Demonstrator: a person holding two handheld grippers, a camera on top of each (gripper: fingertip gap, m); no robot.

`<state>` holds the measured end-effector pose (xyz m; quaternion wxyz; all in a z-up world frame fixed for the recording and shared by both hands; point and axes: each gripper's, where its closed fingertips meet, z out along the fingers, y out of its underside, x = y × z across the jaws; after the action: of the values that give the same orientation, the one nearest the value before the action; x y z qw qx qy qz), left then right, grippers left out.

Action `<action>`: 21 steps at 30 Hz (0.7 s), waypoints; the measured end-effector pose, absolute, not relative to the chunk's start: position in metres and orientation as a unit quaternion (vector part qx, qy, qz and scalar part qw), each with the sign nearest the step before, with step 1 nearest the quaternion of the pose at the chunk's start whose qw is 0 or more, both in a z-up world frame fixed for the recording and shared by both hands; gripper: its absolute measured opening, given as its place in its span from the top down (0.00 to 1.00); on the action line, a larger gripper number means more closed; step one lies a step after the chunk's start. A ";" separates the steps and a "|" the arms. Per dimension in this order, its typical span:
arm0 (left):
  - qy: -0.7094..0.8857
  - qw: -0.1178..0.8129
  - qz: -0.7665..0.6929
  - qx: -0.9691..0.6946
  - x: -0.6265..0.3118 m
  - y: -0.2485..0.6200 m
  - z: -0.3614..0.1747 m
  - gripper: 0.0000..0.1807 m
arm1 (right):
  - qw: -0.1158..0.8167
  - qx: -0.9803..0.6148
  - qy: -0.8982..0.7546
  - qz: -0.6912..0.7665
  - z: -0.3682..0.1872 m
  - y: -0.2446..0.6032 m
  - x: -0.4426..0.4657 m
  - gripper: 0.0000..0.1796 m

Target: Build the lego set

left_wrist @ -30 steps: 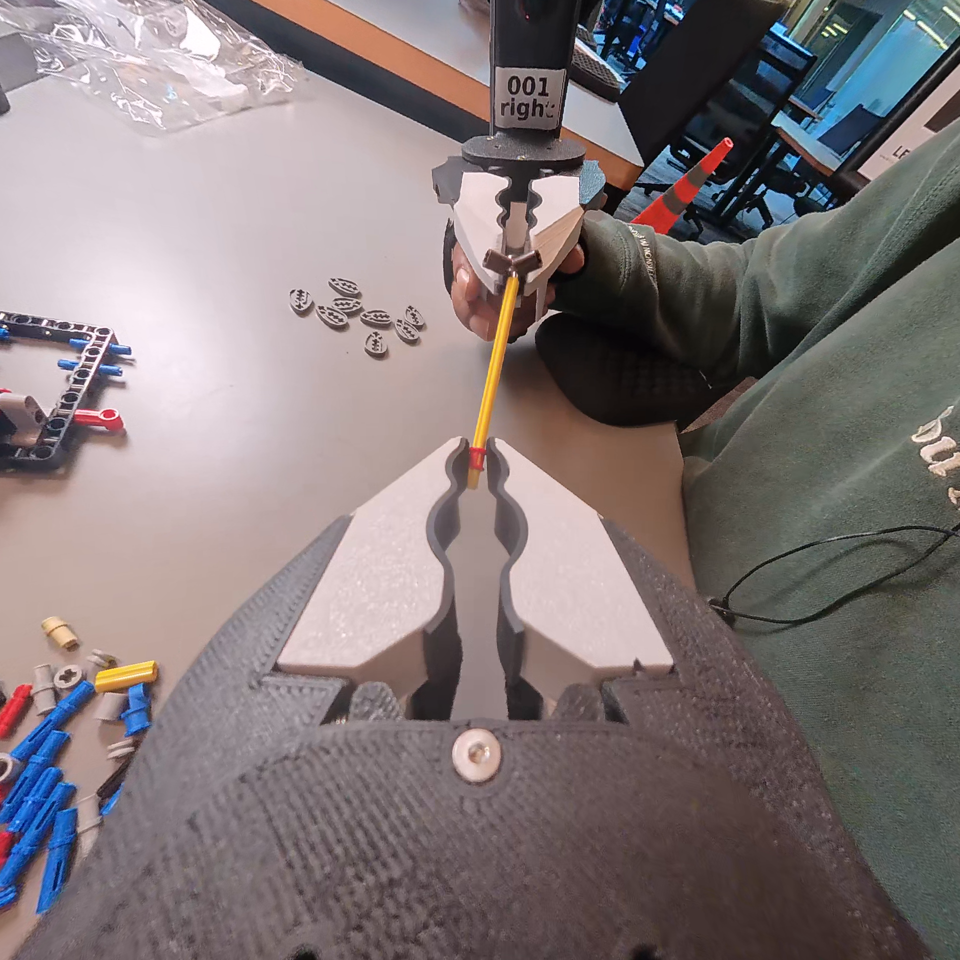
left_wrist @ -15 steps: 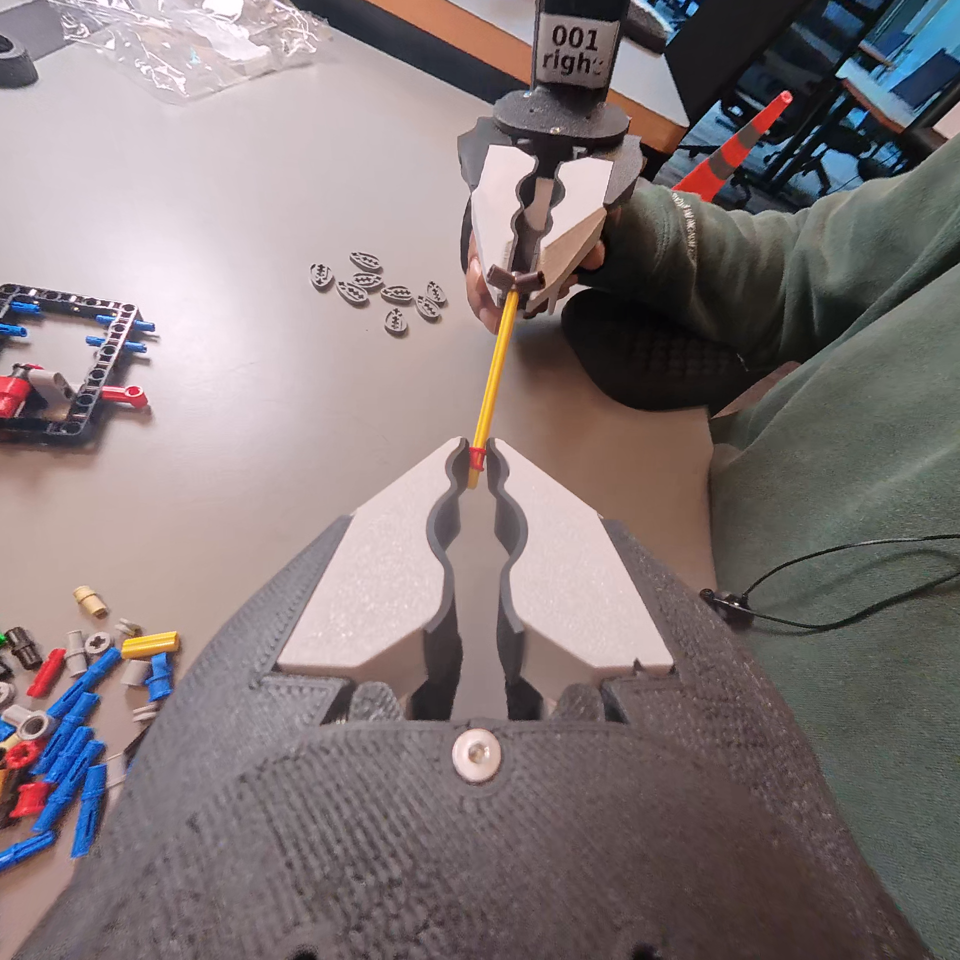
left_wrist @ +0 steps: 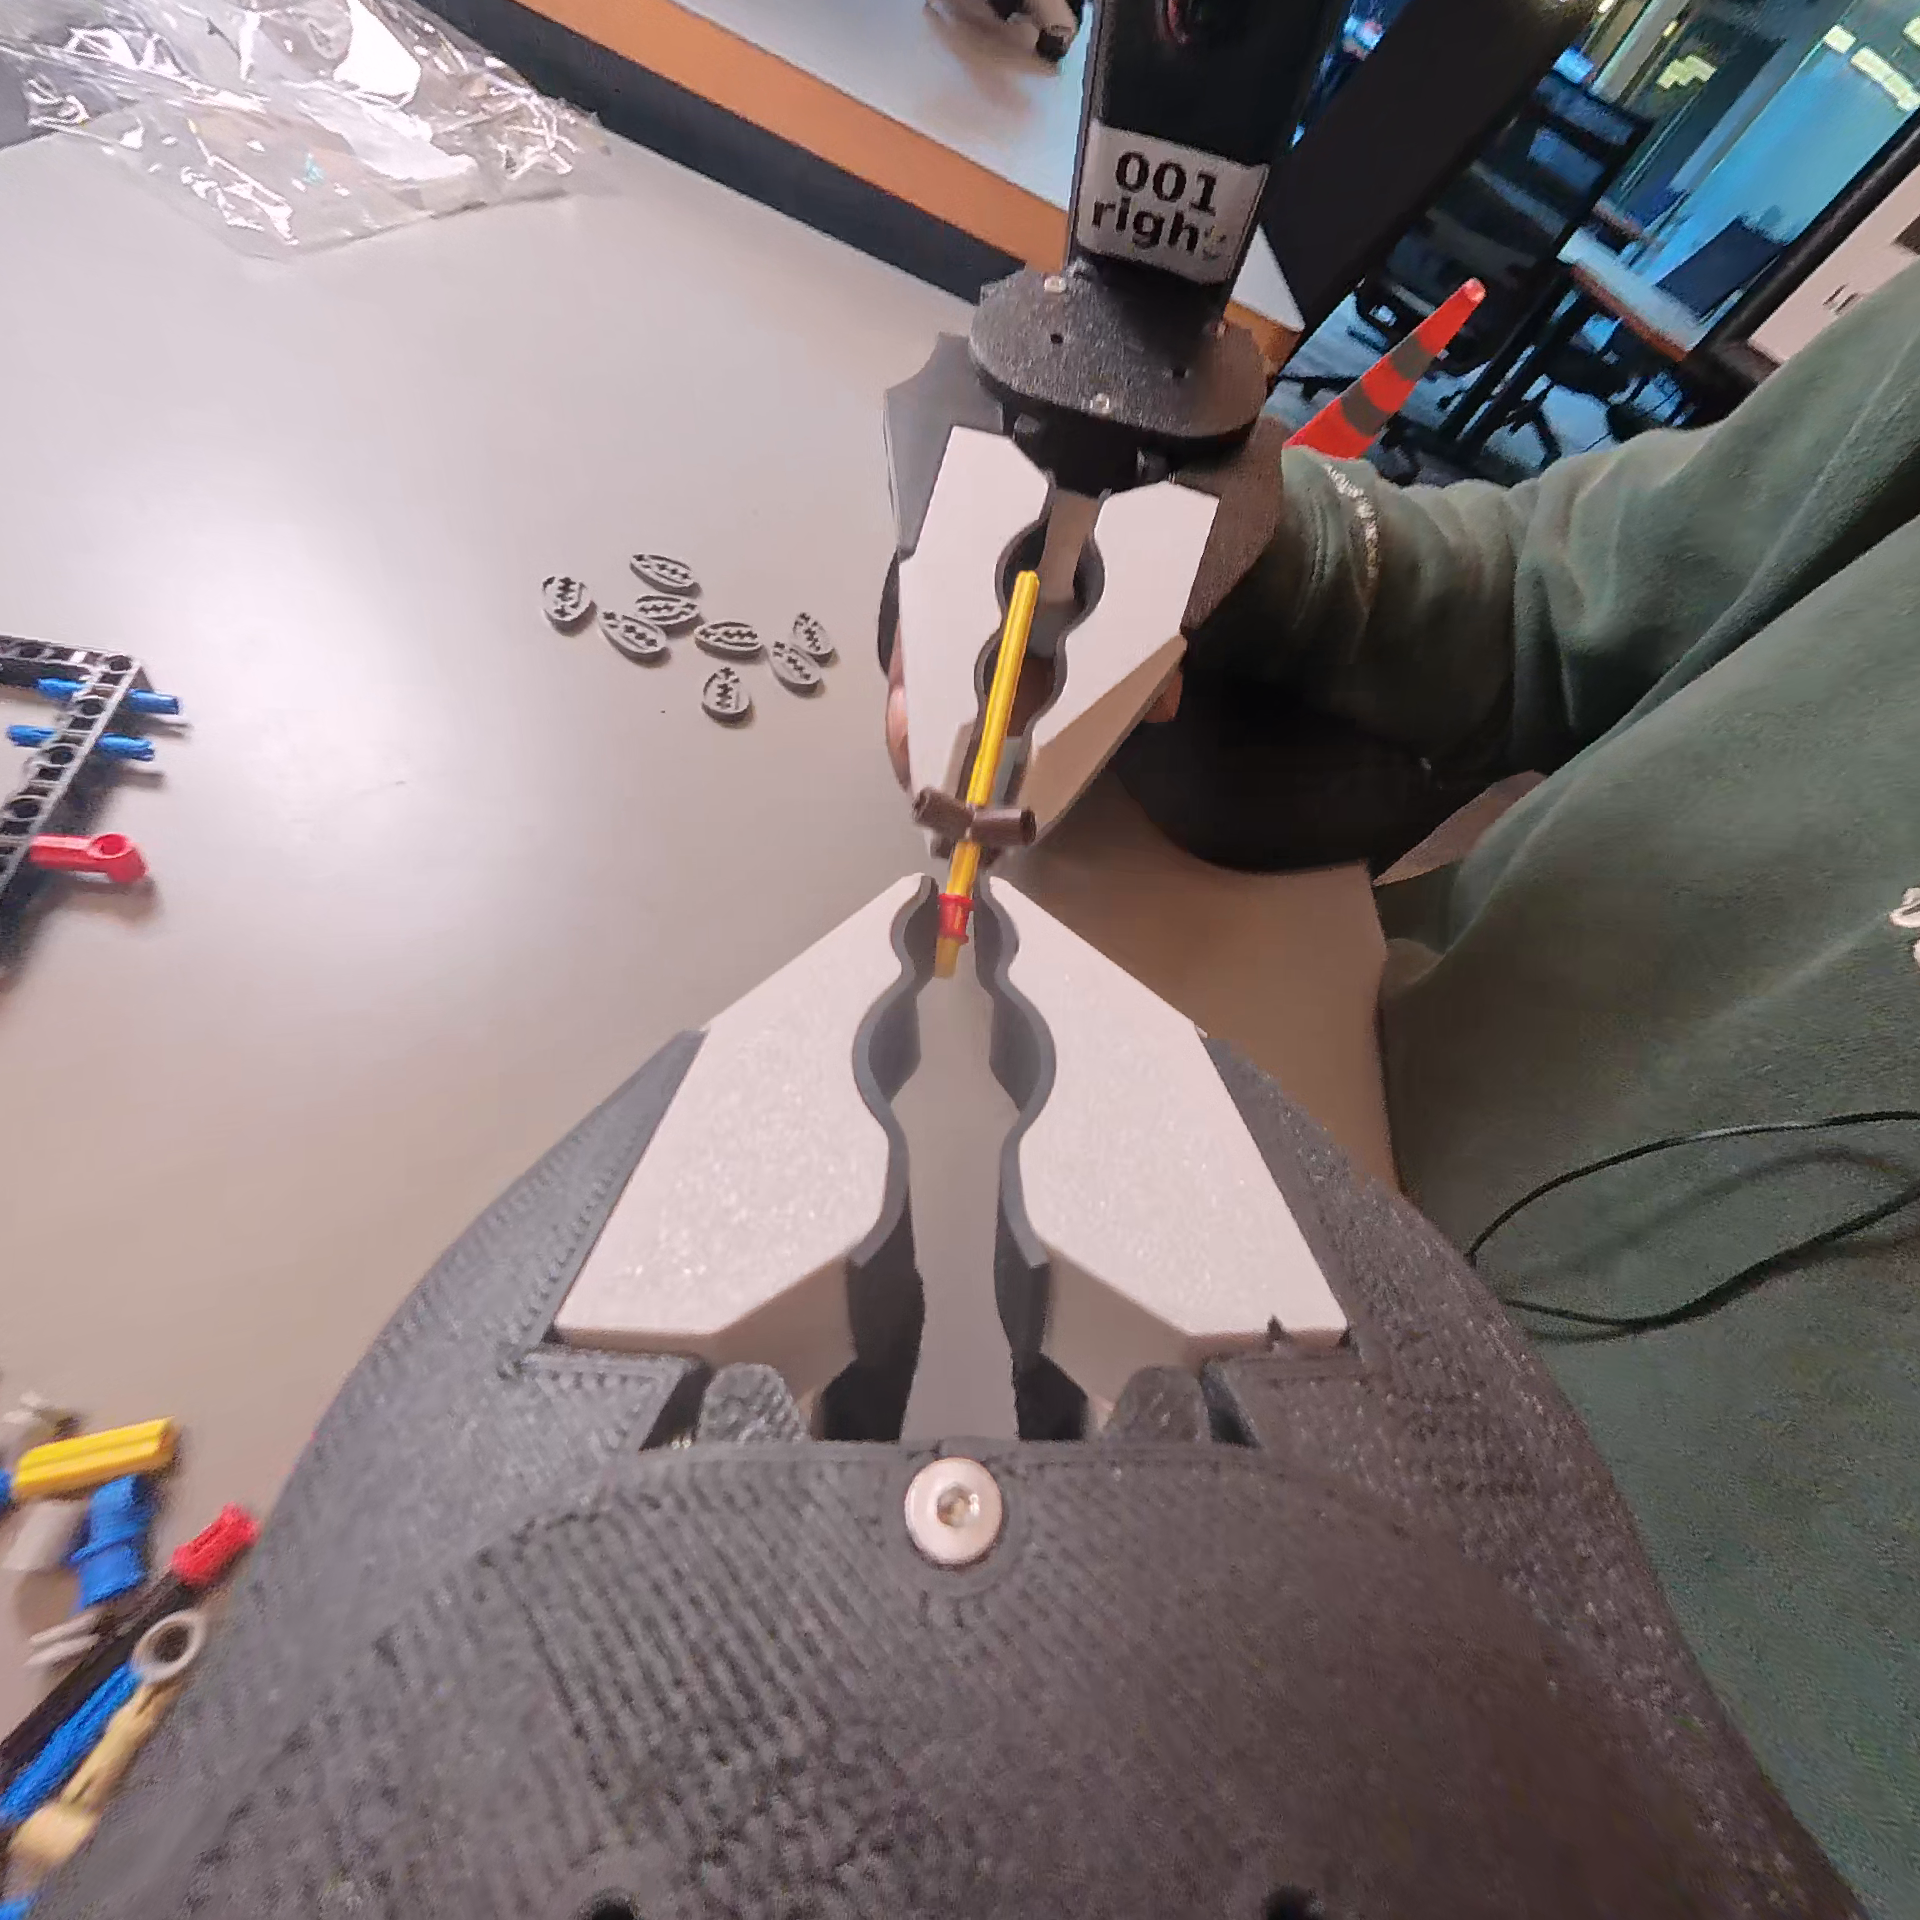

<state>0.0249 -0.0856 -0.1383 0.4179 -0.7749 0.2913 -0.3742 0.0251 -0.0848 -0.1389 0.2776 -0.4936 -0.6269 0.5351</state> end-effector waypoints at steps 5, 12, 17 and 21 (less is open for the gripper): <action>0.278 0.422 -0.422 -0.753 0.033 -0.088 -0.134 0.97 | 0.283 -0.492 -0.640 0.518 -0.145 -0.090 0.022 0.94; 0.260 0.430 -0.434 -0.747 0.027 -0.084 -0.131 0.97 | 0.316 -0.484 -0.593 0.560 -0.116 -0.068 0.034 0.86; 0.263 0.432 -0.439 -0.743 0.030 -0.085 -0.130 0.97 | 0.306 -0.468 -0.584 0.589 -0.106 -0.075 0.037 0.99; 0.259 0.449 -0.448 -0.729 0.029 -0.085 -0.121 0.97 | 0.300 -0.474 -0.553 0.616 -0.097 -0.073 0.036 0.99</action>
<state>0.0288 -0.0850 -0.1206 0.4494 -0.7285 0.2589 -0.4475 0.0358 -0.0727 -0.0967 0.2999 -0.4744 -0.5532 0.6156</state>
